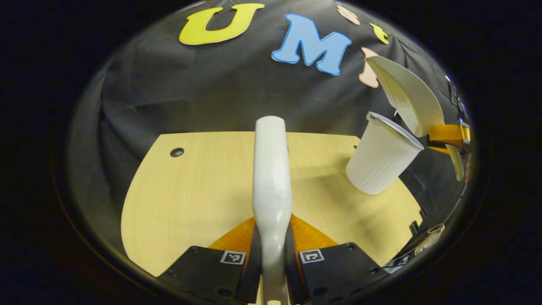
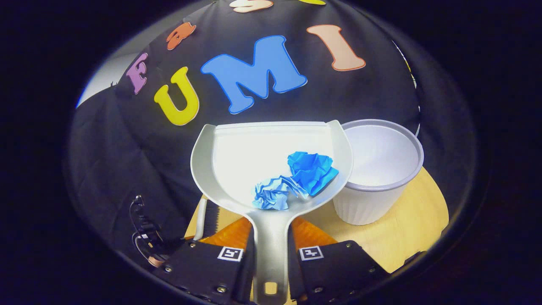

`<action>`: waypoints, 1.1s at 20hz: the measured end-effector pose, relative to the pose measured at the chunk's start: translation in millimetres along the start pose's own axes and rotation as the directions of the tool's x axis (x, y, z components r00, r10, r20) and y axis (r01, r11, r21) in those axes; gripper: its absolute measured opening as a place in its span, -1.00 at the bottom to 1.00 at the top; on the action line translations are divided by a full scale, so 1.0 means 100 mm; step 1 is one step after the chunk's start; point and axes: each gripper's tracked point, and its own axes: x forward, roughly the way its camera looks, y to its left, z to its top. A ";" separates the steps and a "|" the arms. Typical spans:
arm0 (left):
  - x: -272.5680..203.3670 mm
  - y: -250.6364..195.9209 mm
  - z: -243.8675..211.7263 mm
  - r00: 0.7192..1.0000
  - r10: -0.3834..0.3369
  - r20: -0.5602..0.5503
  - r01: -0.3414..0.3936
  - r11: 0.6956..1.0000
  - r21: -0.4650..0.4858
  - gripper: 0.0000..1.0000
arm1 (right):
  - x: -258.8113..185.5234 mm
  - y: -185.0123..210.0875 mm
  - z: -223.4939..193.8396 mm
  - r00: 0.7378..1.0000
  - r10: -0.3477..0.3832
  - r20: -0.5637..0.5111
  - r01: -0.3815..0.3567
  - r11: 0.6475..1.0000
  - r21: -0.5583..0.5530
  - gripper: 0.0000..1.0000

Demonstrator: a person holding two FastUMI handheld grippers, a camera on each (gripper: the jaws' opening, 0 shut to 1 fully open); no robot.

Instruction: Pick up the small broom and dustpan from the desktop, sweep the trash into the dustpan with the broom, and then empty the trash into the garbage bin.

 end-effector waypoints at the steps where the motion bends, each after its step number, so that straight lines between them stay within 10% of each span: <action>1: -0.01 0.00 0.00 1.000 -0.002 -0.001 0.002 1.000 -0.001 -0.31 | 0.02 -0.03 0.05 1.000 0.006 0.011 -0.007 0.999 0.047 -0.33; 9: -0.04 -0.03 -0.14 1.000 -0.002 -0.029 0.002 1.000 -0.008 -0.31 | -0.33 -0.19 0.42 0.968 0.176 0.177 -0.242 0.835 0.493 -0.33; 22: -0.17 -0.35 -0.23 0.999 -0.012 -0.045 0.014 0.999 0.037 -0.31 | -0.55 -0.46 0.68 0.821 0.312 0.479 -0.567 0.342 0.749 -0.33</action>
